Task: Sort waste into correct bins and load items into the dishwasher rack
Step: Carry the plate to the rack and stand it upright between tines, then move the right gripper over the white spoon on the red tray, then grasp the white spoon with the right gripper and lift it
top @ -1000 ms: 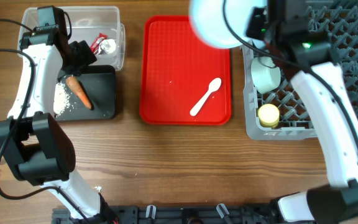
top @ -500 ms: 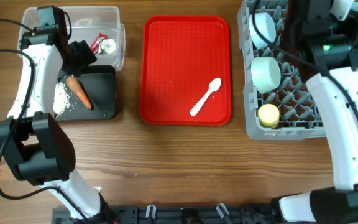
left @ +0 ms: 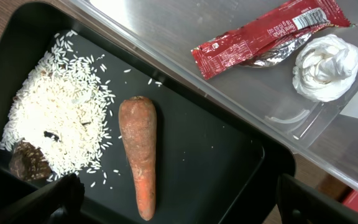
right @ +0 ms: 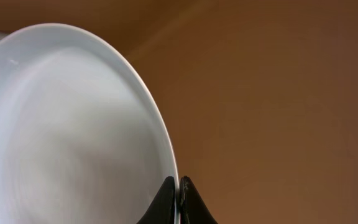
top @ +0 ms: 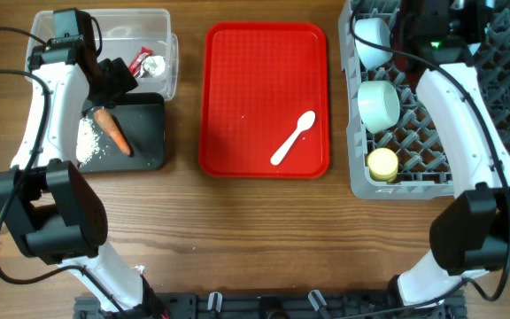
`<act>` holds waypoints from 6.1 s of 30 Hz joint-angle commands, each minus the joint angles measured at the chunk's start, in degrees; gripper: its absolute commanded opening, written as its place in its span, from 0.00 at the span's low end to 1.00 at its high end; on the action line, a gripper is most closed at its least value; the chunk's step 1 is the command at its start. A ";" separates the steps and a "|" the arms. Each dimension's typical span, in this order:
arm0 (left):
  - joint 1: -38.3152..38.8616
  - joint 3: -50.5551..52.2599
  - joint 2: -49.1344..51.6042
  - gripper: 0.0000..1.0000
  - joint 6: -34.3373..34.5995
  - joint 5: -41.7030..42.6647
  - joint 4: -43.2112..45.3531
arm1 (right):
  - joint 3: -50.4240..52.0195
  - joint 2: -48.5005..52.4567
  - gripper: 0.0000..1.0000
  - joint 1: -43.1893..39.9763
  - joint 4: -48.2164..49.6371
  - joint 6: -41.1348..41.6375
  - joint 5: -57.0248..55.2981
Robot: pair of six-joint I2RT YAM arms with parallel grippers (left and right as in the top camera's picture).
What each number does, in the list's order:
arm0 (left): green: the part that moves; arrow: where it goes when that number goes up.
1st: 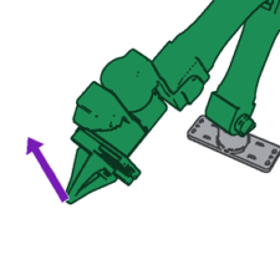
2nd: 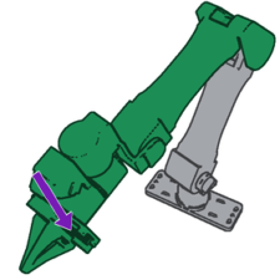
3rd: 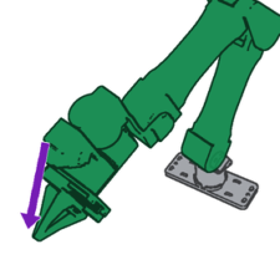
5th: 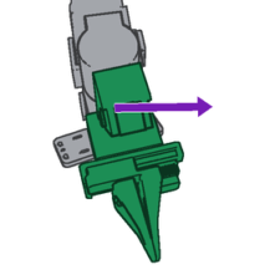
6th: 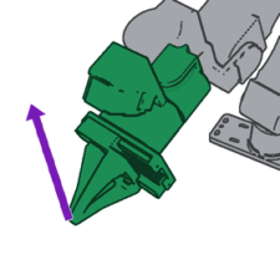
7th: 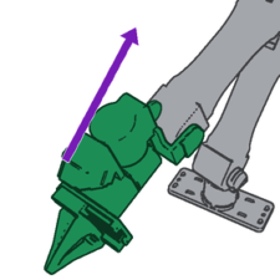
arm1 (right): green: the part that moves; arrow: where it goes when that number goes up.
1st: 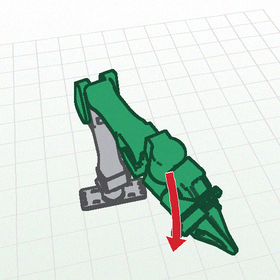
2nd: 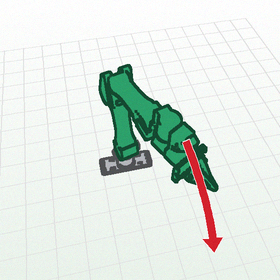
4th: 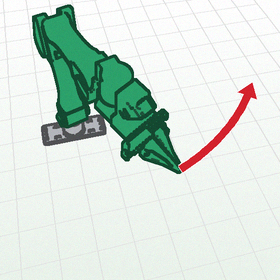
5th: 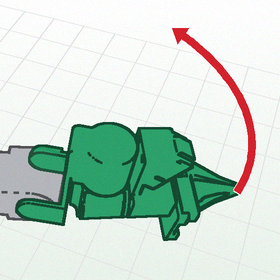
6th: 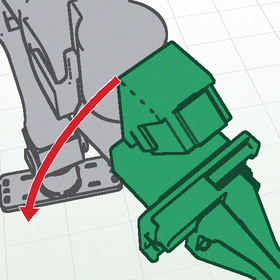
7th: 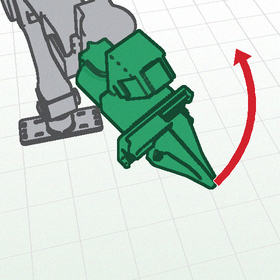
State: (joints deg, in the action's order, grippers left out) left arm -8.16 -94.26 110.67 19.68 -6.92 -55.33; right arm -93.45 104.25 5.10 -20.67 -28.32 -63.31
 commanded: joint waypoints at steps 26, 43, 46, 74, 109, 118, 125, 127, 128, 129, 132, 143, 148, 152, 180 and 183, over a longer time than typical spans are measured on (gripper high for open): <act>0.11 -0.63 -1.14 1.00 0.52 0.28 -0.02 | 0.15 2.34 0.04 -3.48 -1.88 -19.41 22.36; 0.11 -0.63 -1.14 1.00 0.52 0.28 -0.04 | 0.15 5.05 0.04 -3.80 5.88 -15.23 10.27; 0.11 -0.63 -1.14 1.00 0.52 0.28 -0.04 | 0.15 5.03 0.04 -4.04 8.33 -16.09 9.09; 0.11 -0.63 -1.14 1.00 0.52 0.28 -0.04 | 0.15 5.07 0.64 -3.85 -5.18 -10.56 27.89; 0.11 -0.63 -1.14 1.00 0.52 0.28 -0.04 | 7.19 -8.63 0.99 10.93 -22.43 65.29 81.29; 0.11 -0.63 -1.14 1.00 0.52 0.28 -0.04 | 10.60 -1.03 0.84 21.53 -23.37 80.43 70.55; 0.11 -0.63 -1.14 1.00 0.52 0.28 -0.02 | 10.60 4.07 0.77 21.66 -25.49 87.25 68.76; 0.11 -0.63 -1.14 1.00 0.52 0.28 -0.02 | 10.60 5.86 0.78 21.66 -25.33 87.25 68.15; 0.11 -0.63 -1.14 1.00 0.52 0.28 -0.02 | 10.60 6.71 0.78 21.64 -25.24 87.23 67.98; 0.11 -0.63 -1.14 1.00 0.52 0.28 -0.04 | 10.60 7.54 0.78 21.49 -25.22 87.23 68.06; 0.11 -0.63 -1.14 1.00 0.52 0.28 -0.04 | 10.60 8.61 0.77 20.85 -24.98 87.54 69.33; 0.11 -0.63 -1.14 1.00 0.52 0.28 -0.02 | 10.60 9.33 0.77 19.41 -23.67 83.69 70.93; 0.11 -0.63 -1.14 1.00 0.52 0.28 -0.04 | 10.60 9.62 0.79 15.93 -24.39 75.23 72.13; 0.11 -0.63 -1.14 1.00 0.52 0.28 -0.04 | 10.67 11.52 0.72 14.14 -24.63 73.22 71.93; 0.11 -0.63 -1.14 1.00 0.52 0.28 -0.02 | 18.93 14.49 0.42 17.55 -12.57 67.30 67.95; 0.11 -0.63 -1.14 1.00 0.52 0.26 -0.04 | 20.74 14.49 0.39 17.55 -9.94 67.21 66.71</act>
State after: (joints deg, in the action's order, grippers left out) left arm -8.16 -94.26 110.67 19.68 -6.94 -55.33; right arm -76.53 116.62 22.55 -32.25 39.72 7.66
